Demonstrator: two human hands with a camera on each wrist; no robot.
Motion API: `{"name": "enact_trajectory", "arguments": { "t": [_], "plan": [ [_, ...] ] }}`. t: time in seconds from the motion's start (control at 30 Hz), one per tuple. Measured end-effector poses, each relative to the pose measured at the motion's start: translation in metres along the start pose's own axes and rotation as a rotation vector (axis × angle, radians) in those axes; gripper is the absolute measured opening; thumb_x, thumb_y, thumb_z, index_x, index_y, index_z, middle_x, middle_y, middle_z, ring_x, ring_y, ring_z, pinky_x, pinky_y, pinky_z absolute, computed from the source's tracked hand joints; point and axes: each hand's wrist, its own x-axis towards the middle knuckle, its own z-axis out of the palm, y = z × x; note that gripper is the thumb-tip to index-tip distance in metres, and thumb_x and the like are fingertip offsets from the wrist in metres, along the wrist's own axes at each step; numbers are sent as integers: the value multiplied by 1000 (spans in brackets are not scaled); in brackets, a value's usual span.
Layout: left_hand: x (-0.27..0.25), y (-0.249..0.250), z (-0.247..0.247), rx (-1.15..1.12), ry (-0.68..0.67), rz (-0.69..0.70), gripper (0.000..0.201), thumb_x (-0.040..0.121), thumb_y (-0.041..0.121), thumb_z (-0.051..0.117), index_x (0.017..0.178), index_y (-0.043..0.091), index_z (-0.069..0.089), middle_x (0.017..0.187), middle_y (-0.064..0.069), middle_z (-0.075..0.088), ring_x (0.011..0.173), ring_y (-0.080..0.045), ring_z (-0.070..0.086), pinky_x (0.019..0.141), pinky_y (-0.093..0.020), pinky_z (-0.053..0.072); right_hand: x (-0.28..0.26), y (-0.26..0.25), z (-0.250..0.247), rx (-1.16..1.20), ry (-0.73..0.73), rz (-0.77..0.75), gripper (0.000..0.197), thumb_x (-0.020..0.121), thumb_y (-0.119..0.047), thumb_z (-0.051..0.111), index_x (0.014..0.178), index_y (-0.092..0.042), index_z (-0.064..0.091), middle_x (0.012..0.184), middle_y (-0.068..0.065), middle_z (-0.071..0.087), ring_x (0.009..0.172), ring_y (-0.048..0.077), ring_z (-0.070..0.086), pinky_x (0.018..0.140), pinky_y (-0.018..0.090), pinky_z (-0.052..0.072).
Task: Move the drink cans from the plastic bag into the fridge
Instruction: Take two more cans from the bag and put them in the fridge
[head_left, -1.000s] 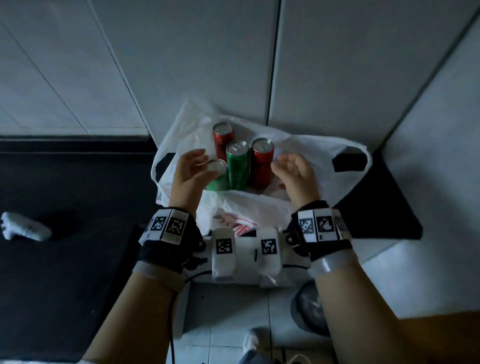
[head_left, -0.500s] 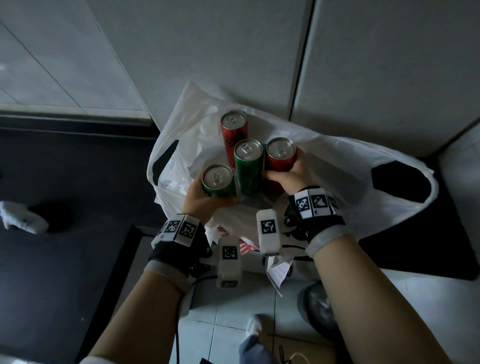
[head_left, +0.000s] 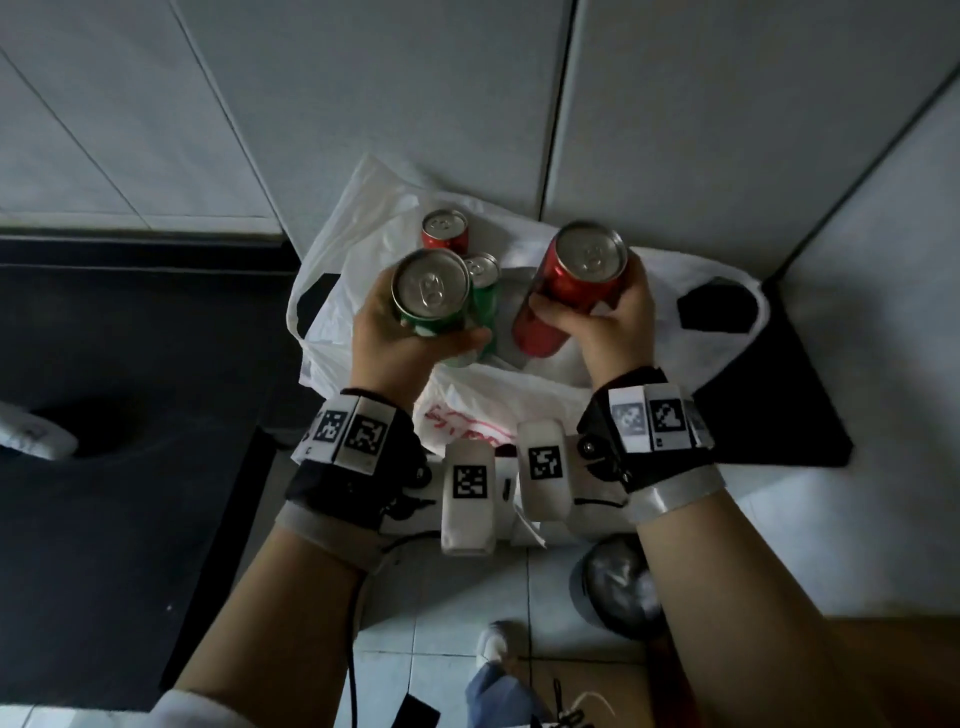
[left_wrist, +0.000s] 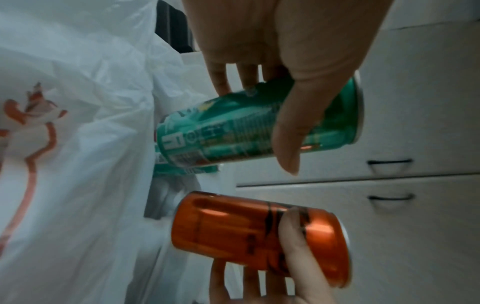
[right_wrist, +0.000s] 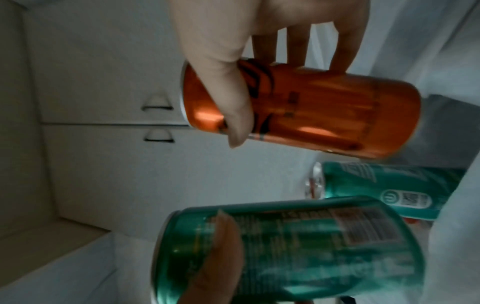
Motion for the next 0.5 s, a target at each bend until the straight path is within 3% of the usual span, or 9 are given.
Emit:
{"name": "enact_trajectory", "arguments": {
  "t": [0.03, 0.1, 0.17, 0.23, 0.37, 0.5],
  "plan": [
    [-9, 7, 0, -13, -35, 29, 71, 38, 4, 82, 99, 27, 55, 99, 9, 63, 92, -5, 61, 86, -33, 53, -14, -10, -5, 12, 20, -21, 66, 53, -2, 82, 110, -16, 53, 105, -4, 63, 92, 5, 58, 79, 7, 46],
    [-29, 14, 1, -53, -110, 63, 77, 43, -4, 82, 110, 17, 49, 102, 8, 61, 92, -2, 61, 84, -28, 53, -47, -23, -20, 6, 76, -39, 57, 51, -11, 81, 99, -27, 56, 96, -12, 63, 91, 4, 59, 88, 27, 50],
    [-49, 17, 3, -91, -173, 68, 78, 47, -11, 80, 115, 9, 47, 101, 6, 62, 86, 2, 63, 80, -22, 53, -79, -31, -33, 9, 121, -38, 55, 51, -14, 81, 99, -27, 57, 95, -12, 64, 94, 8, 61, 95, 43, 49],
    [-80, 19, 8, -126, -298, 55, 79, 47, -10, 81, 118, 2, 48, 104, 0, 64, 87, -2, 64, 77, -20, 52, -122, -37, -52, -1, 201, -55, 58, 51, -12, 80, 105, -20, 58, 97, -8, 65, 94, 9, 62, 97, 38, 48],
    [-148, 19, 32, -164, -566, 19, 85, 38, 14, 84, 115, 0, 52, 101, -4, 67, 87, -9, 66, 77, -28, 55, -209, -45, -107, -75, 375, -74, 61, 57, -6, 81, 112, -15, 56, 97, -13, 63, 85, -10, 59, 84, 10, 46],
    [-232, 24, 79, -180, -840, 1, 86, 37, 23, 82, 114, -2, 54, 105, -11, 67, 92, -15, 65, 81, -30, 54, -305, -63, -165, -118, 607, -65, 58, 54, -7, 83, 100, -31, 58, 96, -17, 64, 89, -9, 59, 86, 19, 47]
  ]
}}
